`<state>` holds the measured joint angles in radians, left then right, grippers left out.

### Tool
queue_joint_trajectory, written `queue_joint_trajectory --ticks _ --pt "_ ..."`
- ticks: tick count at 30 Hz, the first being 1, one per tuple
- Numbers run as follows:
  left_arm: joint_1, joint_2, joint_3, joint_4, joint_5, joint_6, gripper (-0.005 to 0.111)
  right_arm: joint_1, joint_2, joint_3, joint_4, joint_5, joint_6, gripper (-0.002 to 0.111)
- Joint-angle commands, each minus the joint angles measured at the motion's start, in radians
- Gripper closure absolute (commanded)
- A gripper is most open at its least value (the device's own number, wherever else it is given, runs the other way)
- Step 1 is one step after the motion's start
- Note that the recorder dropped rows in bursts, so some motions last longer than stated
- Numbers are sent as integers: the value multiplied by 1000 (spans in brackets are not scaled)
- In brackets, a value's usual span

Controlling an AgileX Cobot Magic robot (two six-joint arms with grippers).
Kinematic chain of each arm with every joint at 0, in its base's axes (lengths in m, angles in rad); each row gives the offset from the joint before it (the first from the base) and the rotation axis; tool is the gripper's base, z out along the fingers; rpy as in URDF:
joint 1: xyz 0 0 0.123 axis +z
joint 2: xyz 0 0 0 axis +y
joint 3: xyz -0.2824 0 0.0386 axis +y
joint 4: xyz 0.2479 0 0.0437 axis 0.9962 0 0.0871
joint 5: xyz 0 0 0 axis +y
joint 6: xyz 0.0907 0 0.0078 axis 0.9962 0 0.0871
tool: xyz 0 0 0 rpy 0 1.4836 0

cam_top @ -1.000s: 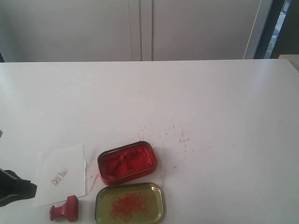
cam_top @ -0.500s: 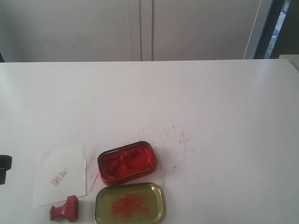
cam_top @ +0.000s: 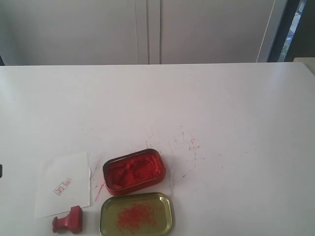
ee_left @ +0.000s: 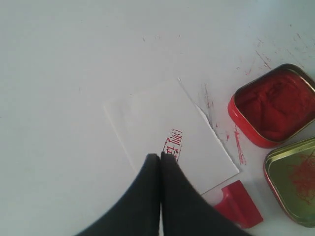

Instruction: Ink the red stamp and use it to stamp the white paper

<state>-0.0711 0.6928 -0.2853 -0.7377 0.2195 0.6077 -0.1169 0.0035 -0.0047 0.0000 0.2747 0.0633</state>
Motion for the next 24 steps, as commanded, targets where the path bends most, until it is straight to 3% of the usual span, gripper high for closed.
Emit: queue_joint_trajectory --ticks 1,12,17,24 --pt "-1 -9 6 -8 12 -5 107 -3 -4 5 0 -15 1 108" --pt "-1 -11 6 15 19 52 107 -3 -4 5 0 -15 1 108" --pt "-1 -145 6 64 32 75 107 -3 -4 5 0 -15 1 108" --pt "-1 -316 14 185 166 75 107 -3 -4 5 0 -13 1 108"
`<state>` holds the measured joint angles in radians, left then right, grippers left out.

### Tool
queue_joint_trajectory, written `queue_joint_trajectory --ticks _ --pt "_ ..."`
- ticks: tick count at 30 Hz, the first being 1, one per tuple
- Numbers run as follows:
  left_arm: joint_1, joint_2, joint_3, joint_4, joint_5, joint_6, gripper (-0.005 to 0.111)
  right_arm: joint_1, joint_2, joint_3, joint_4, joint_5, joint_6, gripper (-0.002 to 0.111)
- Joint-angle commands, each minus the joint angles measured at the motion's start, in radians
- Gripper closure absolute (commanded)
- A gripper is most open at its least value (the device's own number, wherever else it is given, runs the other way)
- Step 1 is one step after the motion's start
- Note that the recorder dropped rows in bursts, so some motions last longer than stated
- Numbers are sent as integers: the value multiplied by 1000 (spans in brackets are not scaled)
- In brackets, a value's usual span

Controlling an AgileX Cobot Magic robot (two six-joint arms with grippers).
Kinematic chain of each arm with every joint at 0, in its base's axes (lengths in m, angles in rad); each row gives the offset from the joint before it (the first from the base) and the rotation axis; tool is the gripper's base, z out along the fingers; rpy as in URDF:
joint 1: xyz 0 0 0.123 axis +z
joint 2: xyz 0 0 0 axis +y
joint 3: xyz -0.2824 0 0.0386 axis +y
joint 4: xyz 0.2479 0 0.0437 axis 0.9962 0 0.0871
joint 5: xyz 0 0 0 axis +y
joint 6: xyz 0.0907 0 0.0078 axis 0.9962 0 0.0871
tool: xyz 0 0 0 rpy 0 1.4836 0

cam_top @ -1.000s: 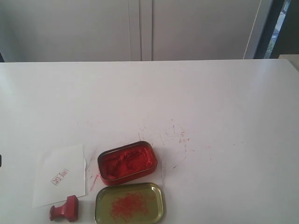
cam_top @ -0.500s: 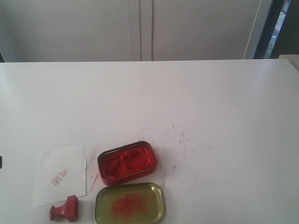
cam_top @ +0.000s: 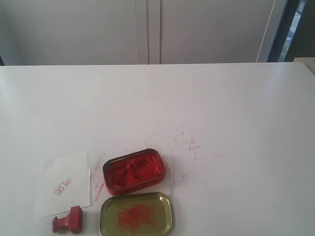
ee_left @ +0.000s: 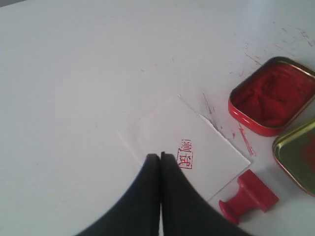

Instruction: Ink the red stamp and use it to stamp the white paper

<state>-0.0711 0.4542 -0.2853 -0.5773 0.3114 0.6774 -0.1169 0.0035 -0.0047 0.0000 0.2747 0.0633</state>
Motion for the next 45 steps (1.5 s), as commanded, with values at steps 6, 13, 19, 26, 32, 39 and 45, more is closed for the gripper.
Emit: queue_joint_trajectory --ticks 6,13,19,26,32,39,45 --pt "-1 -205 105 25 72 4 107 -3 -4 5 0 -13 1 108" --pt "-1 -333 240 38 57 12 107 -3 -4 5 0 -15 1 108" --pt "-1 -434 285 35 30 12 107 -3 -4 5 0 -13 1 108" --pt "-1 -454 285 37 26 1 107 -3 -4 5 0 -13 1 108" --pt "-1 -454 285 37 2 -22 107 -3 -4 5 0 -15 1 108" --pt "1 -454 285 181 -18 -214 107 -3 -4 5 0 -15 1 108" --pt "1 -454 285 347 -28 -378 107 -3 -4 5 0 -12 1 108"
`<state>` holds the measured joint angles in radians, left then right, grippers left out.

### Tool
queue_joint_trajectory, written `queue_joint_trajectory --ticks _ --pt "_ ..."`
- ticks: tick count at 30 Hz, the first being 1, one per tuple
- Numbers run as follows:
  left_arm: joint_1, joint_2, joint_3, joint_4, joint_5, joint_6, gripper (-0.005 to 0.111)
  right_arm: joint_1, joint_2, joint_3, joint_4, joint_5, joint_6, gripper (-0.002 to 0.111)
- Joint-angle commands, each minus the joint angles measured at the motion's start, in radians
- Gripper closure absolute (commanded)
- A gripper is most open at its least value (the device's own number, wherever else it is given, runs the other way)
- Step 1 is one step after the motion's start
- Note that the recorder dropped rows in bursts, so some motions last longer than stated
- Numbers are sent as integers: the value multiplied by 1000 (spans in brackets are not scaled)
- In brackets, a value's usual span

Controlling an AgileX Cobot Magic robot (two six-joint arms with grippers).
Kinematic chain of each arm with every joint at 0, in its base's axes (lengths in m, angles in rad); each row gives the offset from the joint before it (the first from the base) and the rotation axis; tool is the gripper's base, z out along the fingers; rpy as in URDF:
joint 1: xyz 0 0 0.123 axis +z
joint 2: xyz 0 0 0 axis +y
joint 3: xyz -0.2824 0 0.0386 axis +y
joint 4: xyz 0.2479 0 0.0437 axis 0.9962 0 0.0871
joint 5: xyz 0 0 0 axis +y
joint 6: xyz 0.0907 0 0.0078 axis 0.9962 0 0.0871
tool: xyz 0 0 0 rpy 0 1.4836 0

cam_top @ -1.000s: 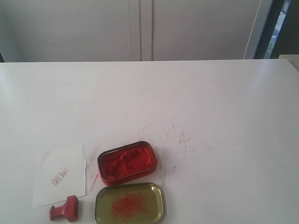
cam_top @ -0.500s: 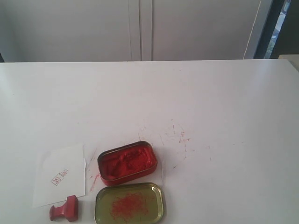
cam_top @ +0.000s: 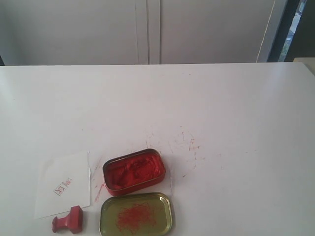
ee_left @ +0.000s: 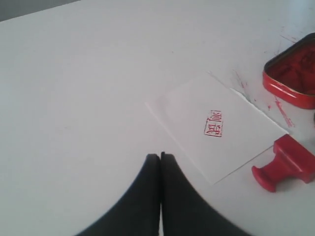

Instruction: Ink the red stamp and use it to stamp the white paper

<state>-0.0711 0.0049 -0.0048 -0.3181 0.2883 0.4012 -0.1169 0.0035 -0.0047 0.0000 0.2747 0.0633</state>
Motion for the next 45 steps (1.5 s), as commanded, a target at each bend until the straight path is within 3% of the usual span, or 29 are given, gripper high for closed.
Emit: queue_joint_trajectory --ticks 1,11,45 --pt "1 -5 5 137 -4 -159 107 -3 -4 5 0 -12 1 108" --pt "1 -5 5 289 -4 -436 107 -3 -4 5 0 -15 1 108" --pt "1 -5 5 285 -12 -401 107 -3 -4 5 0 -12 1 108"
